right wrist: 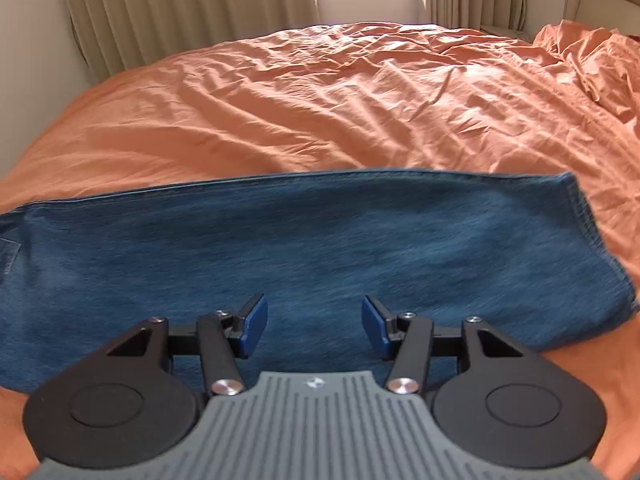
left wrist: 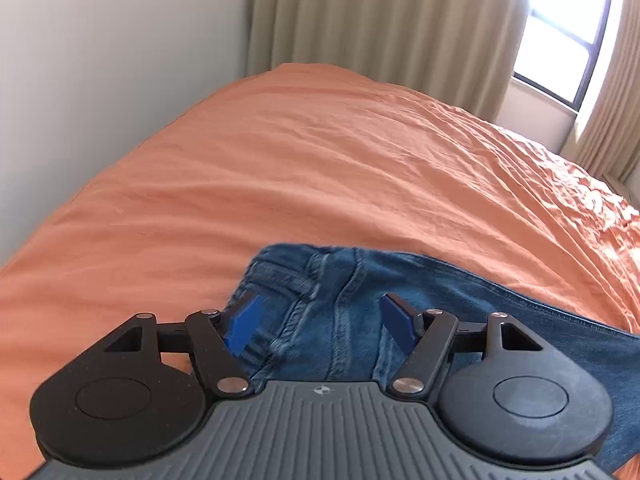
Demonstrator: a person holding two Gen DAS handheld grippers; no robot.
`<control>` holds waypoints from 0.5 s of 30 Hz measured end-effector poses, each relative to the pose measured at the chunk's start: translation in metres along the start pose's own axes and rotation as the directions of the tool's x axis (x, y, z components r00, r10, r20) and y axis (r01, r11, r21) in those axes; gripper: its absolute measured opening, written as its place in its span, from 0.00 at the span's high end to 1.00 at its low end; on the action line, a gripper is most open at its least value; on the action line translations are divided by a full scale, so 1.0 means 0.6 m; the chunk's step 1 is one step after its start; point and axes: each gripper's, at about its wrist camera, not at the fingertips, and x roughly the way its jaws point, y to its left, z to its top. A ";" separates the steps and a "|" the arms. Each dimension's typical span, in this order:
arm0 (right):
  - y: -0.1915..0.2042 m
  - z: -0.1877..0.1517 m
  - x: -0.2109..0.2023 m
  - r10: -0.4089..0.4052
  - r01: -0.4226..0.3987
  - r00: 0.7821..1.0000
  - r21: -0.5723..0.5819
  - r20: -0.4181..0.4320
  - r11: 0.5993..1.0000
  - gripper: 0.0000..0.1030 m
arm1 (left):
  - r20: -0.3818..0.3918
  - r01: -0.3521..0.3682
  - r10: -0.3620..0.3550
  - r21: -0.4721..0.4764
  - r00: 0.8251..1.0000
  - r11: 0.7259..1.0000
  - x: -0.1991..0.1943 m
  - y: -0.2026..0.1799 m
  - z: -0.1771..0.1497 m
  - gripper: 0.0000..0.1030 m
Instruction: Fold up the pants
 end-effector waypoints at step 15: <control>0.175 -0.097 -0.013 0.046 -0.046 0.999 0.080 -0.001 0.996 0.52 | 0.177 0.307 -0.269 -0.748 0.947 0.588 0.153 0.200 -0.156 0.55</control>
